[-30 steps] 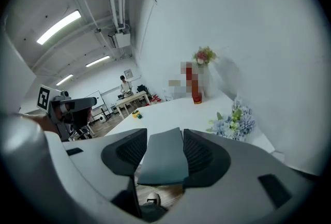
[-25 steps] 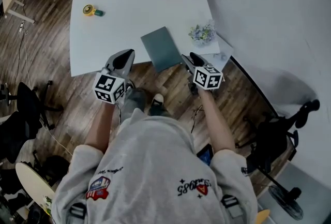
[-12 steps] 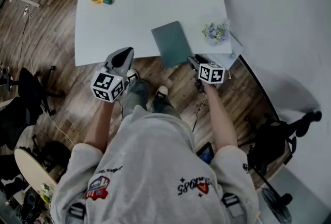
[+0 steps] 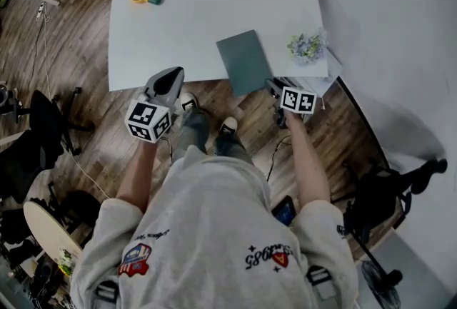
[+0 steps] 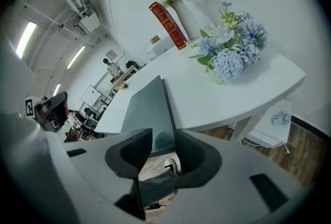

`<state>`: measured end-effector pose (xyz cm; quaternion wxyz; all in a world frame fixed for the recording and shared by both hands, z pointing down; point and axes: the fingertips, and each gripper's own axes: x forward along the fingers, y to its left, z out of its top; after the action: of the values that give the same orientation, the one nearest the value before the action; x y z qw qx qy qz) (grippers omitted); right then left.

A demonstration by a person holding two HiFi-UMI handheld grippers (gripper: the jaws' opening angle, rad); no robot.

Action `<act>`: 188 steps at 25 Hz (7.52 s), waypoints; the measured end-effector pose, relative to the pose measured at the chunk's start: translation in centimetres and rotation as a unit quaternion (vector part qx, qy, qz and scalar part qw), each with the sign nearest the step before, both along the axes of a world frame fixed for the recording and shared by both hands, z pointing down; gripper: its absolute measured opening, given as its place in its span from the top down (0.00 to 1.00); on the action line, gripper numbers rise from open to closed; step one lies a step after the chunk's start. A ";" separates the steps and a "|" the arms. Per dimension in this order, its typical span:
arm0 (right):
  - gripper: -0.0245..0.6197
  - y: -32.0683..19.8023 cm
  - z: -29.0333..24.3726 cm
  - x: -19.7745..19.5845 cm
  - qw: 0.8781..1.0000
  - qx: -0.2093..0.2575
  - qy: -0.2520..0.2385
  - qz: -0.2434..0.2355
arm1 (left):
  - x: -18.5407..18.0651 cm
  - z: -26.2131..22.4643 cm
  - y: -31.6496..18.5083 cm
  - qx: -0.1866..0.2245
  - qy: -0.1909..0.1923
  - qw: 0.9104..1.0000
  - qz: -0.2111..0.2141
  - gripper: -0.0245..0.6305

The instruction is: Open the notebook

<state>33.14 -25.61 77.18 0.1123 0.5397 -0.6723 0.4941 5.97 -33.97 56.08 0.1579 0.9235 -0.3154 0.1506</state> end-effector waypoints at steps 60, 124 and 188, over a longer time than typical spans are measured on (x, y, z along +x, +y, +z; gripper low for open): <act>0.91 2.8 -13.4 -15.1 0.971 0.179 0.107 -0.119 | -8.5 -1.4 8.8 0.009 0.050 0.997 -0.056 0.96; 0.81 -3.3 -1.6 -37.0 0.940 0.070 0.084 -0.322 | -20.0 2.1 2.0 -0.034 0.049 0.987 -0.146 0.96; 0.96 1.3 -29.8 -12.6 0.899 0.381 0.210 -0.043 | -2.3 -10.0 4.9 0.105 0.064 0.992 -0.015 0.96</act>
<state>20.52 -24.26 47.35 0.0576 0.6033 -0.7924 0.0696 3.67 -29.10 46.11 0.0821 0.9378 -0.3328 0.0550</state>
